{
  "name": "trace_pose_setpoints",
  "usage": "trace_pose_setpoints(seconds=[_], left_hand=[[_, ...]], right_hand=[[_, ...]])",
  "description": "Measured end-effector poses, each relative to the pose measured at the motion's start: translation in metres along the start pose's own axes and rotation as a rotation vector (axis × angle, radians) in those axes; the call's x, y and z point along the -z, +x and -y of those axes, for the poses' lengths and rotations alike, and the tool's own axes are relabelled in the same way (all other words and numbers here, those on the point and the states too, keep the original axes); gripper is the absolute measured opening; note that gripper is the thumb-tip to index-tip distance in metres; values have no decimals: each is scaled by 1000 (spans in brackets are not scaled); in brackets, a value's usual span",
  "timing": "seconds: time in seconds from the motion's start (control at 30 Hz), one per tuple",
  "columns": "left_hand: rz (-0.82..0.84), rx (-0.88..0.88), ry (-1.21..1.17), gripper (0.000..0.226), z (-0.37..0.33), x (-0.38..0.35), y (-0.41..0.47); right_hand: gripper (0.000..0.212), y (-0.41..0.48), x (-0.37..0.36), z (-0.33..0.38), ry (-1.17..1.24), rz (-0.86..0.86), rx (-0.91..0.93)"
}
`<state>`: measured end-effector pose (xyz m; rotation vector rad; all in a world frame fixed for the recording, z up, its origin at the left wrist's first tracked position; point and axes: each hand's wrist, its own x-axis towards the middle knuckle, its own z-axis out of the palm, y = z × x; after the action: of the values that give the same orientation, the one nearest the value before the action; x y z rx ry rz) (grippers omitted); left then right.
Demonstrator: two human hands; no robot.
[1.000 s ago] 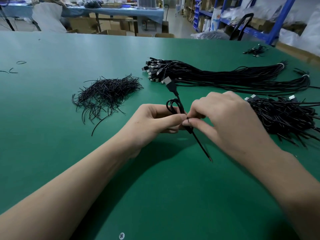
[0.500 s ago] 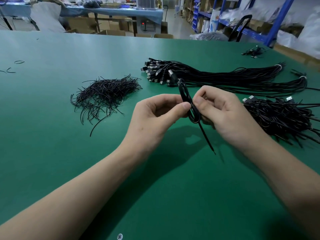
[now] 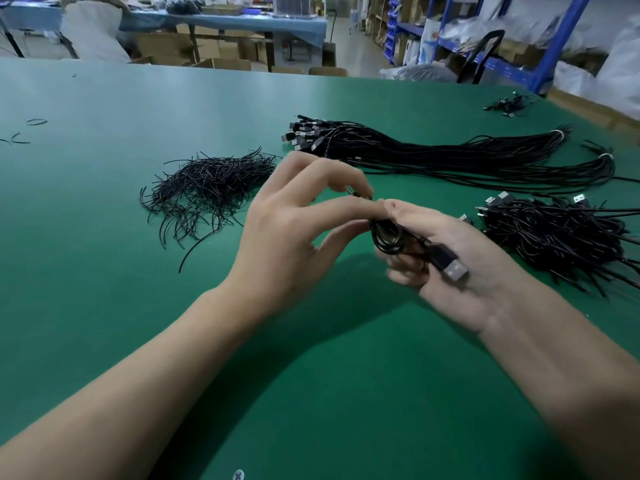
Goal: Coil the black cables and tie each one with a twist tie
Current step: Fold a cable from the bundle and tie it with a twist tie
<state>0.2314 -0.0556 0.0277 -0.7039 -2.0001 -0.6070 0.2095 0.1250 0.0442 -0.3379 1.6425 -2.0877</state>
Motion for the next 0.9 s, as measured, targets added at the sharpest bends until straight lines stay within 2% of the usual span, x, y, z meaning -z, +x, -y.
trace_pose_setpoints(seconds=[0.03,0.1,0.17,0.2,0.27,0.33,0.4,0.43,0.5,0.57,0.6,0.63,0.67,0.7,0.73,0.8,0.83,0.9], left_hand=[[12,63,-56,16,-1,-1,-1],[-12,368,-281,21,-4,-3,-2],[12,725,-537,20,-5,-4,-1],[89,831,-609,27,-4,-5,-1],[250,875,-673,32,-5,-7,-2],[237,849,-700,24,-8,-9,-5],[127,775,-612,15,-11,-11,-5],[75,696,-535,10,-11,-12,-5],[-5,423,-323,8,-9,-11,0],[-35,137,-70,11,-6,-7,1],[-32,53,37,12,-3,-6,0],[-22,40,89,13,0,-4,-1],[-11,103,65,15,1,-4,-2],[-10,247,-35,20,0,-4,-3],[3,454,-198,31,-3,-4,-3],[142,858,-546,60,-8,-4,0],[245,974,-662,67,-8,-6,0],[361,1001,-764,64,-10,-10,-1]], right_hand=[[18,1,1,-1,-25,-43,36],[27,4,2,0,-169,-124,177],[28,3,2,-1,-526,-214,399],[27,3,2,-2,-725,-247,496],[25,1,-1,-6,-956,-274,589],[26,1,-3,-9,-896,-245,543],[27,2,-1,-7,-560,-148,367],[28,3,-1,-6,-359,-94,249],[36,4,0,-3,-59,-24,45],[41,4,1,-4,9,-11,-39],[42,4,2,-5,-9,-25,-41],[41,5,3,-6,-44,-52,-17],[38,5,4,-6,-101,-92,36],[35,5,6,-6,-191,-139,121],[32,4,7,-6,-316,-184,235],[27,2,9,-8,-636,-244,485],[25,0,8,-9,-797,-258,584],[23,-3,4,-11,-1039,-290,687]])
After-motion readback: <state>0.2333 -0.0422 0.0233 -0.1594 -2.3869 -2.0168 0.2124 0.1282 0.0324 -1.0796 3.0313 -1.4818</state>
